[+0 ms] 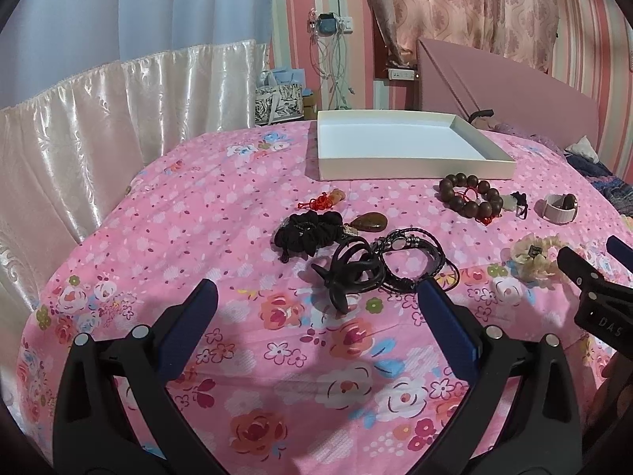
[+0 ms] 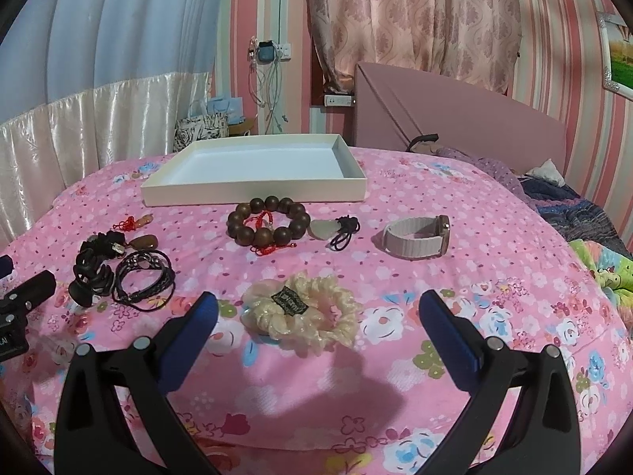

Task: Organize jewelry

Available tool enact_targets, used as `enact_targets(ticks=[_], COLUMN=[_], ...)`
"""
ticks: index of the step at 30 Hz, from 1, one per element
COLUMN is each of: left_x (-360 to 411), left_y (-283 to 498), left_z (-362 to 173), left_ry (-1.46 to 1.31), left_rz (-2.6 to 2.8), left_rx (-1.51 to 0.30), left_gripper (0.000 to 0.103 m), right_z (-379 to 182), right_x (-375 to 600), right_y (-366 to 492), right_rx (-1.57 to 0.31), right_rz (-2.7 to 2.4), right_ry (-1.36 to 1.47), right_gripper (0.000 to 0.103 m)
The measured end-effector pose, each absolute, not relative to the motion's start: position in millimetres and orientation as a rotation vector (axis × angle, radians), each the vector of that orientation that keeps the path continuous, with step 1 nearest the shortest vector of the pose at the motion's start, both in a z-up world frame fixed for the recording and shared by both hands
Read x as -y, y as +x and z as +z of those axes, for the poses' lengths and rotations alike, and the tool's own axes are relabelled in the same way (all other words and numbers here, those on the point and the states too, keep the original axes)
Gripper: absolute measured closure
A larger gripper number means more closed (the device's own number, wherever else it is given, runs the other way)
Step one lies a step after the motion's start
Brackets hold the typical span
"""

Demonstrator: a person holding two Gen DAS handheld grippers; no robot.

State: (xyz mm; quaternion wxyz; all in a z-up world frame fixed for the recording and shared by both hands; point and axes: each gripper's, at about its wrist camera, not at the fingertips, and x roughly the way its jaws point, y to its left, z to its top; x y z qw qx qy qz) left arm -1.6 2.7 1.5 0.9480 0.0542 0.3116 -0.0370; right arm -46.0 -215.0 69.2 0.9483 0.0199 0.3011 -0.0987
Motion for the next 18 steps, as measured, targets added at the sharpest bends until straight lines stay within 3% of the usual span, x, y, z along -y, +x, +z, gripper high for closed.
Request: enact_targets(ticks=[18], left_x=[-8.1], left_y=[0.8], left_z=[2.3], left_ry=[0.093], left_rz=[-0.097], left_rx=[-0.643], left_gripper=[0.003], right_z=[73.4], right_x=[214.9], right_y=[-54.8], right_rx=[-0.566], right_rz=[-0.216], right_ry=[0.036], right_gripper=[0.002])
